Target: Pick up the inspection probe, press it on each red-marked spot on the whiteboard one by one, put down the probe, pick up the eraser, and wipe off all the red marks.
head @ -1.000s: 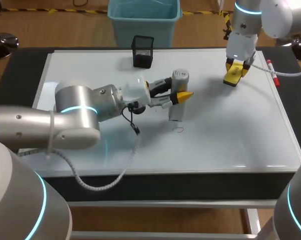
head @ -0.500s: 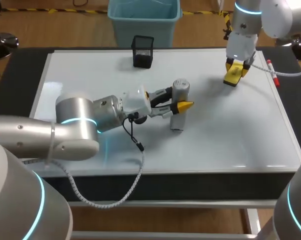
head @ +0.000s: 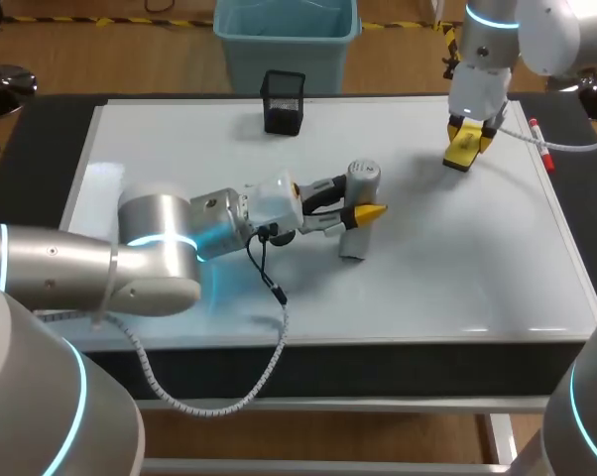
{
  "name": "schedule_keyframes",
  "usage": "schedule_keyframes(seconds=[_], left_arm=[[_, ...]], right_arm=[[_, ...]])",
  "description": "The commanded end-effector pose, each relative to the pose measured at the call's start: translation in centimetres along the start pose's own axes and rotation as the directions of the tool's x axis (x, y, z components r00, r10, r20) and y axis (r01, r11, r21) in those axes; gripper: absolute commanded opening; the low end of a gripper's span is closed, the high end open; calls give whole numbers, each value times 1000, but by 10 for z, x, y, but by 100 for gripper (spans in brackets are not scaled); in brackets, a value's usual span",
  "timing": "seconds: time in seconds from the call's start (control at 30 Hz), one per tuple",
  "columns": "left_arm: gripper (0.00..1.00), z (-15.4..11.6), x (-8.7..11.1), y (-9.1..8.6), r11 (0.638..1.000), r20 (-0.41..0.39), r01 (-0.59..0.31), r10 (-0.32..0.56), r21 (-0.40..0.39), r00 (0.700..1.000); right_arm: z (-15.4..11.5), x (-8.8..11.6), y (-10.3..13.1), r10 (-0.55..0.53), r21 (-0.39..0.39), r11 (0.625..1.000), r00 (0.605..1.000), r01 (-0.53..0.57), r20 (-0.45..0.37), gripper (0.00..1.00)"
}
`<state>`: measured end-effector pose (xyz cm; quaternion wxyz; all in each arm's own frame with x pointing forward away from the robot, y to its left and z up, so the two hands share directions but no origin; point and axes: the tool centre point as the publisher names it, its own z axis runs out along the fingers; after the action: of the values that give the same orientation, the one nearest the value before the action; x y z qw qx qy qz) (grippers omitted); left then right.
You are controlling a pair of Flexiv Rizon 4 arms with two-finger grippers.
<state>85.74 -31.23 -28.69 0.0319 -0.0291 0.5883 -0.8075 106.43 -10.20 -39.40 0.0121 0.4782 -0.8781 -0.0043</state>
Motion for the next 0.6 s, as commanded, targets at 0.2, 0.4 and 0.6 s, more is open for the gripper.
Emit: schedule_keyframes(seconds=[0.2,0.4,0.6], left_arm=[[0,1,2,0,1000,3,0,0,-16,1000],[0,-1,0,-3,1000,5,-8,8,-19,1000],[0,-2,0,-5,1000,3,-14,14,-21,1000]], right_arm=[[-1,1,0,-2,2,1000,1000,2,-2,0],[-1,1,0,-2,2,1000,1000,2,-2,0],[-1,1,0,-2,2,1000,1000,2,-2,0]])
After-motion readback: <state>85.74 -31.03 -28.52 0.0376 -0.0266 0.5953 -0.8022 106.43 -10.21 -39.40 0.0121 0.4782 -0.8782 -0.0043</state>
